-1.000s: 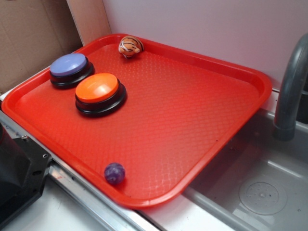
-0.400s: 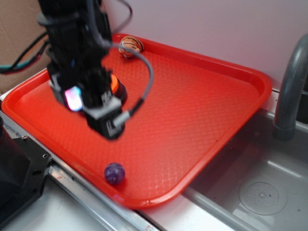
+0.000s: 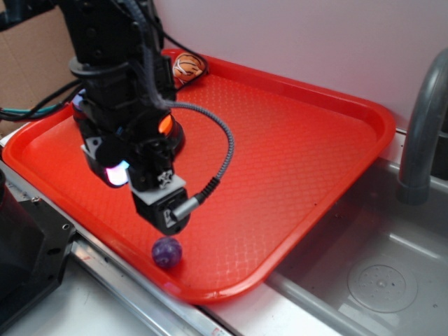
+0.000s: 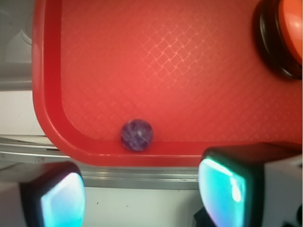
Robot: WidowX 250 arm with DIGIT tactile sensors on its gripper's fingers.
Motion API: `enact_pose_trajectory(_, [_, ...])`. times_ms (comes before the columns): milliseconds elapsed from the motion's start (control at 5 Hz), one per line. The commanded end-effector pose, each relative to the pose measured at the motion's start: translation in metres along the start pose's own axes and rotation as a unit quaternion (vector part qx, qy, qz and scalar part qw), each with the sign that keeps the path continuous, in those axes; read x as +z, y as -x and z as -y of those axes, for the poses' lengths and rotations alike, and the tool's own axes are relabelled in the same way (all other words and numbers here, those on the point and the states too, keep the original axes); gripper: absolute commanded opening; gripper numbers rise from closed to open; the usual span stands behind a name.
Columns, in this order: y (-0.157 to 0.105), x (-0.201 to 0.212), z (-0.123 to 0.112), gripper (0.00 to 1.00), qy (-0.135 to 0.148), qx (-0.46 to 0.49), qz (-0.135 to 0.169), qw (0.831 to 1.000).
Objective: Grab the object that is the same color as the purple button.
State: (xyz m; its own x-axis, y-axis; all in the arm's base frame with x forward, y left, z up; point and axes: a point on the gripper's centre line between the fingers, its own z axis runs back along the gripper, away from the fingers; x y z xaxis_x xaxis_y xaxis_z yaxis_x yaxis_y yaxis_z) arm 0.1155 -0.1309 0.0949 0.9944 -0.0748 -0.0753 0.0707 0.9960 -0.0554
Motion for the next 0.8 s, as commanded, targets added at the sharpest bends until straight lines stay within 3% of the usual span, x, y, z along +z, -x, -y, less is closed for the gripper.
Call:
enact_pose_trajectory(0, [0.017, -0.026, -0.021, 1.00, 0.000, 0.069, -0.004, 0.998])
enact_pose_trajectory(200, [0.020, -0.045, -0.031, 1.00, 0.009, 0.091, 0.004, 0.996])
enact_pose_trajectory(600, [-0.014, -0.083, 0.015, 1.00, 0.042, 0.005, -0.007, 0.999])
